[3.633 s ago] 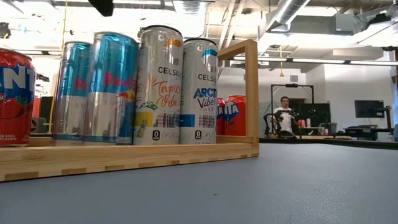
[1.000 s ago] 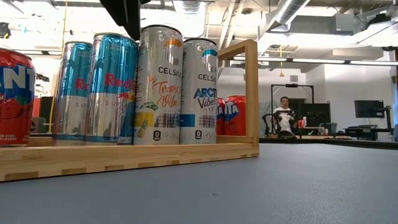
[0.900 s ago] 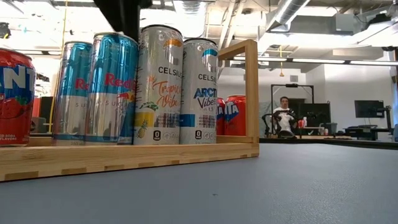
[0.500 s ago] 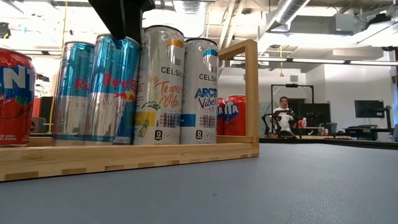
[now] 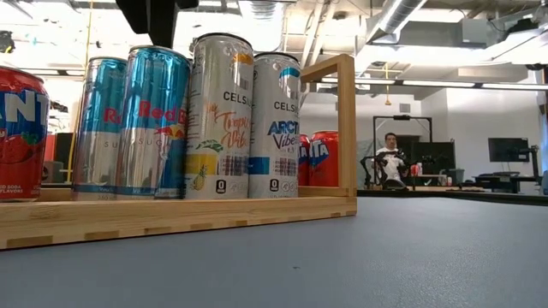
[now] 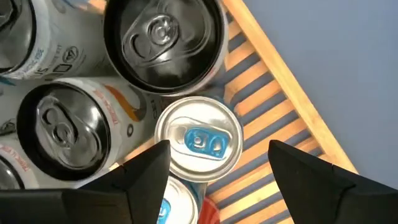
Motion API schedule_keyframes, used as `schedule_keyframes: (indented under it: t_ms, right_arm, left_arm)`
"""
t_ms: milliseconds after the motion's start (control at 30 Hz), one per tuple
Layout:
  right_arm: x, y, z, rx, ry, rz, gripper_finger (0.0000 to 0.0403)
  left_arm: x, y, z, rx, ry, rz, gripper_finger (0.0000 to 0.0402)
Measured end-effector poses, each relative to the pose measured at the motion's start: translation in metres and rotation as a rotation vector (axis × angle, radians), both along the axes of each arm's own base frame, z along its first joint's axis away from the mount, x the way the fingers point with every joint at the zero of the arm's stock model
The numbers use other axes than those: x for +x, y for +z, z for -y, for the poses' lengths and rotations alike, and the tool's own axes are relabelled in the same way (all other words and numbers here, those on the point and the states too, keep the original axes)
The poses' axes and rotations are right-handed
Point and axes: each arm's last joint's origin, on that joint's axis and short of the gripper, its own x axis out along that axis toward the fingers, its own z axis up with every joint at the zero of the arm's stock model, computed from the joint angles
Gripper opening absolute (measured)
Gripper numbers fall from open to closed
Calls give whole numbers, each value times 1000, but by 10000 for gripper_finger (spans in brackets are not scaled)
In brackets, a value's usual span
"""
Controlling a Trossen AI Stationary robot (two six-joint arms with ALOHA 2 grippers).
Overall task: Place canned beverage on shelf
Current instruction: Adjust the blue soda can on the shelf
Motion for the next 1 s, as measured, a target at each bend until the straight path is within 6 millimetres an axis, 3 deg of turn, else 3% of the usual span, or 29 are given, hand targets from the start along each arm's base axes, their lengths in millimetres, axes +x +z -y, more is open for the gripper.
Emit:
schedule_keyframes:
  t_ms: [733,1000]
  right_arm:
    - [0,-1,-2,46,53,-29,118]
    - [-1,-2,-1,41,53,-38,118]
  left_arm:
    - [0,0,-3,56,65,32,259]
    - [2,-16,0,2,64,35,259]
